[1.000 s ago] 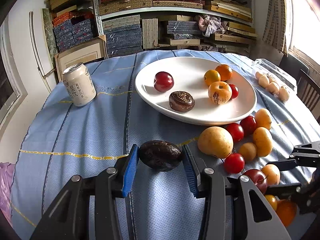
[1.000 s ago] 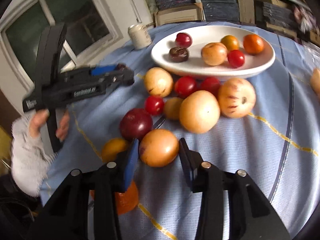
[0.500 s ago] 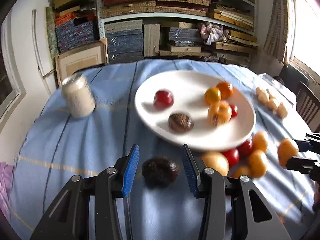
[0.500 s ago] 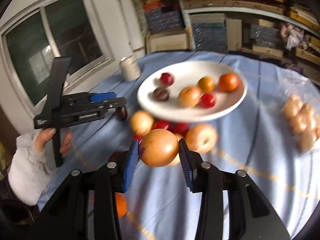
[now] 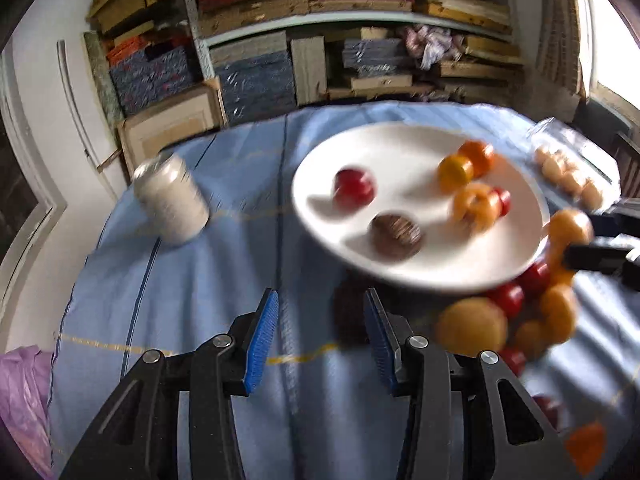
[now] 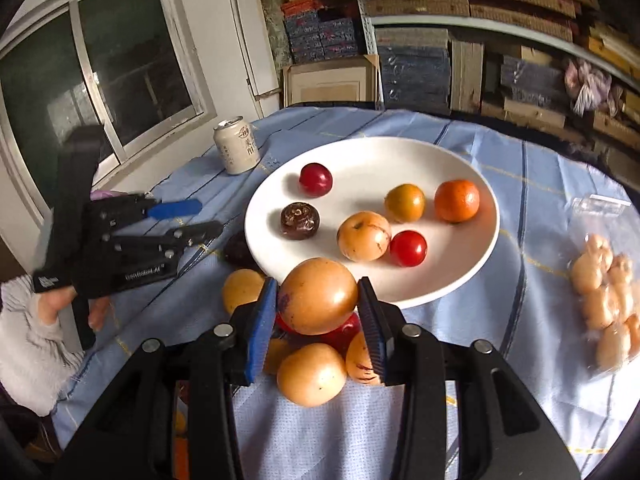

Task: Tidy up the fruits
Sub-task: 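Lower both held fruits onto the plate and open both tools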

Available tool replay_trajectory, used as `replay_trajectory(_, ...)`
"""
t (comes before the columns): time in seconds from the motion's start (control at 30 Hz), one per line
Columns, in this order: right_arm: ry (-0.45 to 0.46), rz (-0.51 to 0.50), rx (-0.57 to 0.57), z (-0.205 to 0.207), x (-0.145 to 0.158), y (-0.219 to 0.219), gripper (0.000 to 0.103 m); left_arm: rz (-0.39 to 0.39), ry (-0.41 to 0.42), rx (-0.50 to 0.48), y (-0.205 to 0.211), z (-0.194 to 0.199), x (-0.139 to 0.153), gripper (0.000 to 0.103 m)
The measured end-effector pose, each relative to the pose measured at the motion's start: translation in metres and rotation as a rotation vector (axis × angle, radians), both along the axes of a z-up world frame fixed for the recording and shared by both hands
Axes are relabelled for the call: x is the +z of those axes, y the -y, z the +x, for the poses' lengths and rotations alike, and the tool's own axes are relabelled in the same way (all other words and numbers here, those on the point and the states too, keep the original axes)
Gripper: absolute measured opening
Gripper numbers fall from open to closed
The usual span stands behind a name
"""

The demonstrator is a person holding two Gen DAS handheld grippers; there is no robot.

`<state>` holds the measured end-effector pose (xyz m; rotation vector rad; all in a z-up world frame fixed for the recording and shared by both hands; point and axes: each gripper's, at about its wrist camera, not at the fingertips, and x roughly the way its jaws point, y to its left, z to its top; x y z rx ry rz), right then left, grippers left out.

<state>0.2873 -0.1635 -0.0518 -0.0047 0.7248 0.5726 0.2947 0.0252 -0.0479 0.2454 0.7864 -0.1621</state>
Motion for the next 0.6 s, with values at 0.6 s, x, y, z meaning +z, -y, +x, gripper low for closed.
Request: replay_trajectory(0.6,-0.025,0.012,-0.001,0.004,-0.007,0.003,0.04,0.041,-0.035,-0.121,0.031,0.014,-0.031,0.047)
